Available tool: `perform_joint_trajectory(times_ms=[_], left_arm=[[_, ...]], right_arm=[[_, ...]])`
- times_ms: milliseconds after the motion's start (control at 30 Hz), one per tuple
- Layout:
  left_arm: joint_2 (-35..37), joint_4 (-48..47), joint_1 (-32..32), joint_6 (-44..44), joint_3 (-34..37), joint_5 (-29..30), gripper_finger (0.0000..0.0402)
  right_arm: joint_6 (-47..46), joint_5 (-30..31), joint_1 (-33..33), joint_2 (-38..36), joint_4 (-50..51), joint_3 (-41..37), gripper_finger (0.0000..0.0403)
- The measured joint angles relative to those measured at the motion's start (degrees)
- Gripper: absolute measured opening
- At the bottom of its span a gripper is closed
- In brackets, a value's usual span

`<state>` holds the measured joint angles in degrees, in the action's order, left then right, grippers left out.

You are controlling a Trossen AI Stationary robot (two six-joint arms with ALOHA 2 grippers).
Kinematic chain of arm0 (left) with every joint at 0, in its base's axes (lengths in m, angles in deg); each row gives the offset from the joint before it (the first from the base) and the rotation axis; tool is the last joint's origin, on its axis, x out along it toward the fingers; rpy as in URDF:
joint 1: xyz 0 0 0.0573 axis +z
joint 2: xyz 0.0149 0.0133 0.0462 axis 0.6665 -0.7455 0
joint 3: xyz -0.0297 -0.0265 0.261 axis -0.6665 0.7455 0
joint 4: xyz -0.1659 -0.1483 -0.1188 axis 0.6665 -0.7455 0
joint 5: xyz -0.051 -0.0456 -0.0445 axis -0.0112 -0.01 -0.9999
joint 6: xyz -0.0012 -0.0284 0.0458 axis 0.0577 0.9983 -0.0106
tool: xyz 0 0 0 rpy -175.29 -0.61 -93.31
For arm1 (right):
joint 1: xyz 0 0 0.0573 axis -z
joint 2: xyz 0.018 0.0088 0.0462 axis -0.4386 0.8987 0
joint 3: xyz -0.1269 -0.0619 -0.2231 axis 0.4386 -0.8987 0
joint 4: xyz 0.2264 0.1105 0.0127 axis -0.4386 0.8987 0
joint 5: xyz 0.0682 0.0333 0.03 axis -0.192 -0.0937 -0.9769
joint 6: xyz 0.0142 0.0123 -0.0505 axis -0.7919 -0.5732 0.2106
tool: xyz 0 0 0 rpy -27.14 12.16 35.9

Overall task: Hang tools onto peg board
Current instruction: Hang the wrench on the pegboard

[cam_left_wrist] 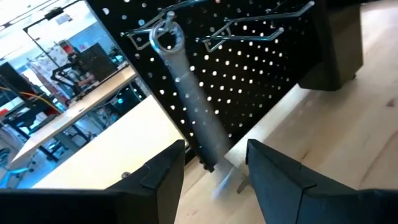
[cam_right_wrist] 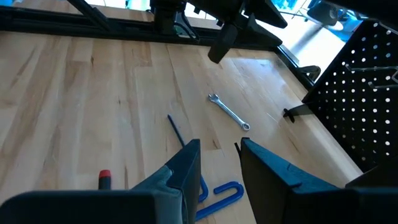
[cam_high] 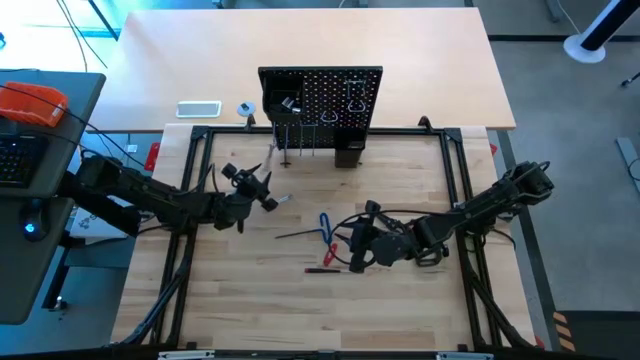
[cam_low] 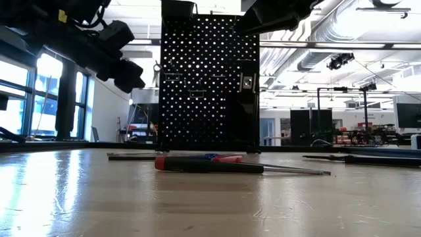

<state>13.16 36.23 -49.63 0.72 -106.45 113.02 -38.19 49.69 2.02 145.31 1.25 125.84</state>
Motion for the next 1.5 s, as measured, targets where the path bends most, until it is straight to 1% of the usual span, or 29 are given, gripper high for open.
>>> perform_joint_trajectory(times_ms=[100,267,367,500,567,633,733,867,967,1133,1267,1333,1433,1500], left_arm=[[0.0,-0.2,-1.6,-0.1,0.0,-0.1,0.0167],[0.0,-0.2,-5.0,-0.1,0.0,-0.1,0.0167],[0.0,-0.2,-7.5,0.0,0.0,-0.4,0.0168],[0.0,-0.4,-11.1,1.9,0.0,-2.3,0.0168],[0.0,-1.0,-12.8,3.2,0.0,-3.6,0.0168],[0.0,-2.3,-14.2,4.9,0.0,-4.5,0.0168],[0.0,-7.2,-15.7,8.9,0.0,-5.7,0.0168],[0.0,-17.7,-16.3,20.4,0.0,-8.2,0.0168],[0.0,-23.5,-16.3,27.8,0.0,-10.9,0.0168],[-0.1,-28.3,-16.2,32.7,0.0,-13.8,0.0168],[-1.5,-26.4,-14.8,34.5,2.4,-17.7,0.0168],[-2.6,-22.6,-13.9,35.1,4.2,-19.2,0.0168],[-4.8,-16.0,-12.2,35.4,6.7,-19.7,0.0168],[-6.2,-11.2,-10.6,34.0,8.0,-20.0,0.0168]], right_arm=[[-0.2,-0.2,0.0,0.0,1.2,0.0,0.0108],[-2.3,-2.3,0.0,0.0,5.5,0.0,0.0108],[-3.1,-5.7,0.0,0.0,7.9,0.0,0.0108],[-3.9,-11.1,-0.1,0.0,9.6,0.0,0.0108],[-3.9,-12.8,-0.3,0.0,10.0,0.0,0.0108],[-3.9,-13.1,-0.6,0.1,10.3,0.0,0.0108],[-3.9,-13.1,-0.8,0.1,10.3,0.0,0.0108],[-4.1,-13.1,-0.8,0.1,10.4,0.0,0.0108],[-4.2,-13.1,-0.8,0.1,10.4,0.0,0.0108],[-4.2,-12.8,-0.8,0.3,10.3,0.0,0.0108],[-4.2,-12.4,-0.8,2.0,9.7,0.0,0.0108],[-4.2,-12.2,-0.8,3.4,9.2,0.0,0.0108],[-4.1,-11.8,-0.8,5.8,7.5,0.0,0.0108],[-3.6,-11.7,-0.8,7.0,5.7,0.0,0.0108]])
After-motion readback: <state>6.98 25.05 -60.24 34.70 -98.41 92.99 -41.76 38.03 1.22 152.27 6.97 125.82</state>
